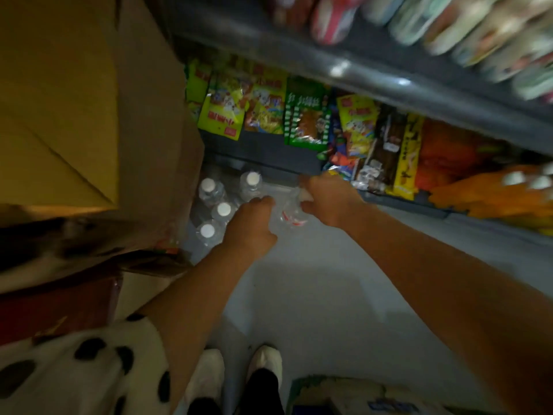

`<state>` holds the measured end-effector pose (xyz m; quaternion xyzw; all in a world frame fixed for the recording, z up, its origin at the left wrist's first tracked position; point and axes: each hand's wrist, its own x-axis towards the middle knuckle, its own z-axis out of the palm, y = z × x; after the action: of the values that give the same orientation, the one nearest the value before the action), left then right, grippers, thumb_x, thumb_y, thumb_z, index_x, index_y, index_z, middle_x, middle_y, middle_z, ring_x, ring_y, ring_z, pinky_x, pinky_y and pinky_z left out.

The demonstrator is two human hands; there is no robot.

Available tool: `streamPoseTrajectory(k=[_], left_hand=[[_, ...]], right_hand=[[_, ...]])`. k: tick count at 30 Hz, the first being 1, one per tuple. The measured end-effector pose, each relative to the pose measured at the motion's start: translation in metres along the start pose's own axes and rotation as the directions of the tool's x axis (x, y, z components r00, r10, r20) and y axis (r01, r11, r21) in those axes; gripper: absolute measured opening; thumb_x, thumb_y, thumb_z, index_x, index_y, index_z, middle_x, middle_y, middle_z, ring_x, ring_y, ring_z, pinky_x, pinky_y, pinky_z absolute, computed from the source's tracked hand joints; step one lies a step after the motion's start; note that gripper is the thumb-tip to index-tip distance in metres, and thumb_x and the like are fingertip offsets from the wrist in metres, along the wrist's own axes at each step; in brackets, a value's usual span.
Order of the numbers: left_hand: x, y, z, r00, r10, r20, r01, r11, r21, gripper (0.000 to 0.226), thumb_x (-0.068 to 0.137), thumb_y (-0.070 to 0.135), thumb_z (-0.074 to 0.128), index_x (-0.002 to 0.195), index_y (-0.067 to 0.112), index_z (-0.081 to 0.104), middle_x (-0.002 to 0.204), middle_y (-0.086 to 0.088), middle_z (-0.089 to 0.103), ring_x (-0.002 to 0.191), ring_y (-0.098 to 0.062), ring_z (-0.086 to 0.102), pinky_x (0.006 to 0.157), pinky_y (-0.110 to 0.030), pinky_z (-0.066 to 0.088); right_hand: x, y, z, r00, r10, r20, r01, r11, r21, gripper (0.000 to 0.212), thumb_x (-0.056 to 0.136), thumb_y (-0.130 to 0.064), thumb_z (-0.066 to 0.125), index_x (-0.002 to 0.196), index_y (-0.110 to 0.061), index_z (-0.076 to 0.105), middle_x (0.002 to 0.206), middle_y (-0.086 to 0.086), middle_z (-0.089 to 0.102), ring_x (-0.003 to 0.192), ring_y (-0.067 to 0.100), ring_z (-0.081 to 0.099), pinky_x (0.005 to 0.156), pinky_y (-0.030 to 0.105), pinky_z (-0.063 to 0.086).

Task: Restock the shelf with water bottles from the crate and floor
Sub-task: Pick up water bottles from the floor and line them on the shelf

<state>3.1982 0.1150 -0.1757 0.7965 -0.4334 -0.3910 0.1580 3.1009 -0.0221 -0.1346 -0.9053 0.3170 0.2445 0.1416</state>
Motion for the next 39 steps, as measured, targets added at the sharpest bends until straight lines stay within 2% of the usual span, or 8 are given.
streamPoseTrajectory(k=[9, 12, 15, 17, 23, 29, 33, 39], left_hand=[[-0.123, 0.141, -0.162, 0.985, 0.161, 0.061, -0.140, 0.955, -0.260, 0.089, 0.049, 0.033, 0.090, 0.128, 0.025, 0.050, 0.127, 0.001, 0.059, 0.117, -0.017, 0.058, 0.095, -0.038, 0.051], [-0.173, 0.193, -0.229, 0.958, 0.280, 0.057, -0.247, 0.912, -0.327, 0.078, 0.055, 0.007, 0.088, 0.120, 0.027, 0.050, 0.109, 0.002, 0.067, 0.094, -0.014, 0.065, 0.073, -0.033, 0.057], [-0.216, 0.232, -0.291, 0.924, 0.382, 0.016, -0.351, 0.864, -0.360, 0.075, 0.049, 0.023, 0.089, 0.117, 0.020, 0.059, 0.112, 0.002, 0.069, 0.104, -0.013, 0.065, 0.090, -0.036, 0.054], [-0.241, 0.254, -0.331, 0.907, 0.420, -0.022, -0.402, 0.850, -0.339, 0.072, 0.046, 0.031, 0.089, 0.113, 0.024, 0.063, 0.112, 0.003, 0.071, 0.107, -0.014, 0.066, 0.095, -0.039, 0.051], [-0.319, 0.318, -0.452, 0.861, 0.486, -0.150, -0.508, 0.835, -0.209, 0.064, 0.049, 0.023, 0.094, 0.108, 0.017, 0.068, 0.104, 0.005, 0.073, 0.101, -0.010, 0.068, 0.092, -0.040, 0.054], [-0.390, 0.369, -0.542, 0.802, 0.531, -0.273, -0.580, 0.801, -0.146, 0.032, 0.062, -0.001, 0.086, 0.085, 0.016, 0.071, 0.074, 0.014, 0.073, 0.067, 0.005, 0.063, 0.067, -0.015, 0.051], [-0.416, 0.390, -0.583, 0.795, 0.545, -0.265, -0.586, 0.803, -0.108, 0.045, 0.061, 0.008, 0.089, 0.102, 0.014, 0.071, 0.097, 0.001, 0.075, 0.093, -0.015, 0.071, 0.086, -0.032, 0.057], [-0.420, 0.433, -0.639, 0.774, 0.558, -0.299, -0.594, 0.803, -0.039, 0.042, 0.066, 0.016, 0.087, 0.104, 0.020, 0.069, 0.096, 0.003, 0.074, 0.092, -0.014, 0.070, 0.081, -0.033, 0.058]], right_hand=[[-0.195, -0.034, -0.274, 0.965, -0.233, -0.116, 0.243, 0.967, 0.081, 0.023, 0.078, -0.022, 0.069, 0.095, -0.007, 0.062, 0.086, 0.006, 0.063, 0.084, 0.027, 0.059, 0.072, 0.037, 0.047], [-0.260, -0.052, -0.363, 0.933, -0.293, -0.209, 0.319, 0.942, 0.102, 0.016, 0.077, -0.022, 0.071, 0.086, -0.015, 0.061, 0.075, -0.003, 0.057, 0.071, 0.012, 0.054, 0.064, 0.029, 0.042], [-0.318, -0.077, -0.443, 0.899, -0.347, -0.268, 0.374, 0.926, 0.055, 0.022, 0.078, -0.022, 0.074, 0.084, -0.030, 0.055, 0.067, -0.019, 0.048, 0.062, -0.006, 0.048, 0.058, 0.011, 0.031], [-0.351, -0.092, -0.486, 0.892, -0.339, -0.298, 0.364, 0.931, 0.031, 0.018, 0.079, -0.023, 0.073, 0.085, -0.029, 0.058, 0.072, -0.019, 0.052, 0.067, -0.002, 0.051, 0.061, 0.017, 0.038], [-0.426, -0.127, -0.583, 0.746, -0.315, -0.587, 0.401, 0.916, 0.019, 0.031, 0.076, -0.023, 0.076, 0.102, -0.013, 0.063, 0.081, -0.006, 0.057, 0.071, 0.010, 0.054, 0.063, 0.022, 0.041], [-0.470, -0.165, -0.643, 0.762, -0.294, -0.578, 0.480, 0.854, 0.199, 0.033, 0.077, -0.014, 0.078, 0.104, -0.020, 0.060, 0.096, -0.005, 0.070, 0.080, -0.002, 0.064, 0.076, 0.018, 0.049], [-0.493, -0.179, -0.682, 0.732, -0.285, -0.619, 0.498, 0.843, 0.201, 0.024, 0.078, -0.017, 0.077, 0.097, -0.019, 0.062, 0.083, -0.007, 0.069, 0.068, -0.003, 0.064, 0.061, 0.014, 0.049], [-0.485, -0.175, -0.746, 0.644, -0.252, -0.722, 0.516, 0.840, 0.167, 0.020, 0.076, -0.022, 0.078, 0.080, -0.011, 0.062, 0.064, -0.006, 0.069, 0.059, 0.007, 0.066, 0.058, 0.026, 0.053]])
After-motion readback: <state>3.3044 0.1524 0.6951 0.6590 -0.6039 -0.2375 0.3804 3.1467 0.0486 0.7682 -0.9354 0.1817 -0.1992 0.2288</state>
